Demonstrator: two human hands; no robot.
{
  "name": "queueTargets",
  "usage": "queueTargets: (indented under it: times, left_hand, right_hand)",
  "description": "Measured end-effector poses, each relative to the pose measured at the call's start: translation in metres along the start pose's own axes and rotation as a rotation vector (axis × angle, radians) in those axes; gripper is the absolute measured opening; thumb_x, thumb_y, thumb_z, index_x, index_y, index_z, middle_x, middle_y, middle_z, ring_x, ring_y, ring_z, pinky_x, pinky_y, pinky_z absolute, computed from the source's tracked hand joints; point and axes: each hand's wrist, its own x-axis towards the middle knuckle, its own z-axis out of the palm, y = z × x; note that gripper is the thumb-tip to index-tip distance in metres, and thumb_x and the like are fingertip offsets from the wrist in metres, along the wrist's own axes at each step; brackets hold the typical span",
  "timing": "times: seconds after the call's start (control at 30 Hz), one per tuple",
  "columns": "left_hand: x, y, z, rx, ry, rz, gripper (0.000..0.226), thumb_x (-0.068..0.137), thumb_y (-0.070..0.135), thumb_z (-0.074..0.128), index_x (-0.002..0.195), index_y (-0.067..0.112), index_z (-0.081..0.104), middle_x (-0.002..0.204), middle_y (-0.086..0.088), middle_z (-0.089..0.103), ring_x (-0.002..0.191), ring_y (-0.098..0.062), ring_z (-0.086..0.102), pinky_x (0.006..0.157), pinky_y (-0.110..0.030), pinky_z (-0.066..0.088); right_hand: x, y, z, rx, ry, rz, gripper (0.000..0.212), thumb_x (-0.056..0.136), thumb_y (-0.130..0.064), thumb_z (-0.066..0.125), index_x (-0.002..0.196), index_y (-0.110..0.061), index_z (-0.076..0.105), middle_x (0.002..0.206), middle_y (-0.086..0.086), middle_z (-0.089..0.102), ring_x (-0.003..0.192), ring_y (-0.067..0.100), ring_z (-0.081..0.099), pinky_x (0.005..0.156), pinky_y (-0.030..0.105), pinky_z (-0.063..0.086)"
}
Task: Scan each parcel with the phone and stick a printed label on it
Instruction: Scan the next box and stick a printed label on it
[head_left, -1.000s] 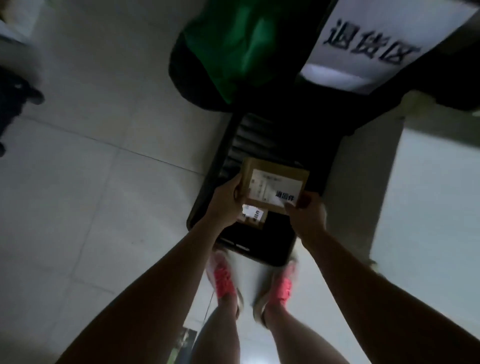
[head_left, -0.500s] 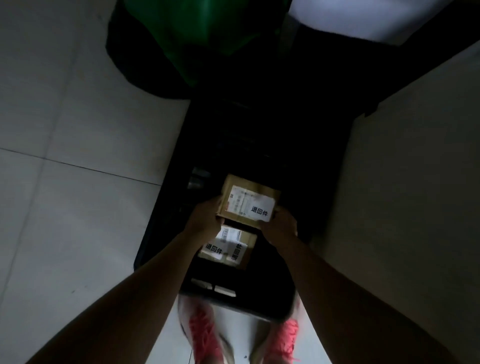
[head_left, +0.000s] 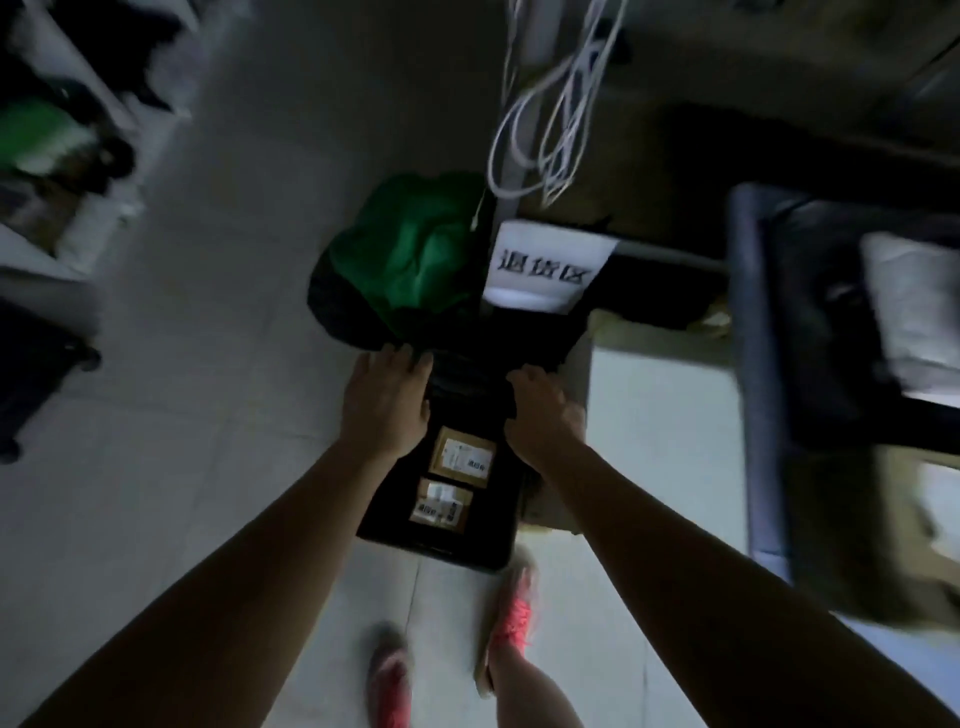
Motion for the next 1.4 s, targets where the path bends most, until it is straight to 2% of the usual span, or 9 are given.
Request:
queueTargets:
  times: [0.23,0.37,0.47,0.6,0.7,1.0,1.2,1.3,1.4]
  left_hand:
    - [-0.058,0.067,-0.204,0.103,0.209,0.189,0.058,0.087,0.038,0.061,0.14,0.019,0.047,0.132,-0.01,0.053,0.124,-0.031,0.048,0.101,-0.045,0.041]
    - [-0.107,0.128,-0.272,0.099,0.268,0.298,0.052,0.089,0.035,0.06,0.137,0.019,0.049,0.136,-0.009,0.052,0.127,-0.032,0.046,0.1,-0.043,0.039]
    - [-0.145,0.176,-0.297,0.145,0.318,0.377,0.044,0.089,0.035,0.056,0.13,0.022,0.054,0.125,-0.006,0.058,0.122,-0.03,0.05,0.102,-0.042,0.038]
    - [-0.179,0.249,-0.307,0.15,0.293,0.473,0.043,0.094,0.035,0.055,0.135,0.024,0.05,0.13,-0.004,0.057,0.127,-0.028,0.048,0.11,-0.044,0.035]
    - [-0.2,0.311,-0.306,0.194,0.275,0.508,0.042,0.096,0.031,0.051,0.137,0.023,0.048,0.134,-0.006,0.054,0.128,-0.027,0.048,0.107,-0.04,0.037]
    - [-0.229,0.482,-0.287,0.142,0.187,0.388,0.048,0.086,0.034,0.06,0.132,0.024,0.052,0.132,-0.003,0.057,0.125,-0.027,0.051,0.1,-0.04,0.041]
    - [-0.199,0.558,-0.27,0.078,0.171,0.384,0.037,0.088,0.038,0.051,0.121,0.022,0.056,0.128,0.001,0.06,0.119,-0.027,0.056,0.097,-0.039,0.046]
    - [-0.165,0.594,-0.267,-0.05,0.175,0.345,0.047,0.087,0.044,0.057,0.129,0.023,0.055,0.131,0.0,0.06,0.121,-0.026,0.057,0.096,-0.038,0.046]
    - [-0.113,0.627,-0.262,-0.131,0.19,0.323,0.041,0.092,0.046,0.054,0.125,0.022,0.058,0.124,-0.002,0.063,0.114,-0.026,0.06,0.09,-0.036,0.049]
  right_hand:
    - [-0.174,0.027,-0.161,-0.081,0.284,0.138,0.049,0.086,-0.023,0.067,0.132,-0.024,0.053,0.137,0.001,0.052,0.128,0.027,0.052,0.099,0.037,0.044]
    - [-0.268,0.061,-0.209,-0.043,0.346,0.28,0.045,0.087,-0.022,0.065,0.13,-0.024,0.052,0.134,0.002,0.054,0.129,0.025,0.05,0.102,0.038,0.041]
    - [-0.328,0.095,-0.227,0.013,0.392,0.351,0.043,0.088,-0.027,0.066,0.129,-0.024,0.054,0.132,0.003,0.054,0.127,0.026,0.052,0.101,0.037,0.043]
    - [-0.395,0.153,-0.232,0.043,0.426,0.425,0.053,0.086,-0.031,0.069,0.136,-0.027,0.051,0.138,0.001,0.056,0.128,0.025,0.054,0.098,0.037,0.046]
    - [-0.438,0.207,-0.227,0.06,0.431,0.471,0.054,0.087,-0.032,0.069,0.137,-0.032,0.05,0.139,0.0,0.057,0.128,0.025,0.054,0.099,0.037,0.046]
    - [-0.525,0.378,-0.216,0.184,0.368,0.491,0.058,0.088,-0.03,0.065,0.144,-0.03,0.048,0.144,0.002,0.053,0.134,0.026,0.047,0.103,0.038,0.042]
    - [-0.514,0.465,-0.219,0.322,0.377,0.492,0.061,0.087,-0.034,0.069,0.144,-0.027,0.047,0.143,0.005,0.053,0.133,0.027,0.049,0.1,0.038,0.045]
    - [-0.486,0.507,-0.226,0.413,0.411,0.499,0.06,0.087,-0.032,0.07,0.143,-0.025,0.05,0.142,0.003,0.056,0.131,0.026,0.05,0.096,0.035,0.046]
    - [-0.448,0.55,-0.239,0.49,0.422,0.491,0.058,0.086,-0.029,0.072,0.141,-0.022,0.053,0.138,0.004,0.06,0.128,0.024,0.054,0.094,0.031,0.046]
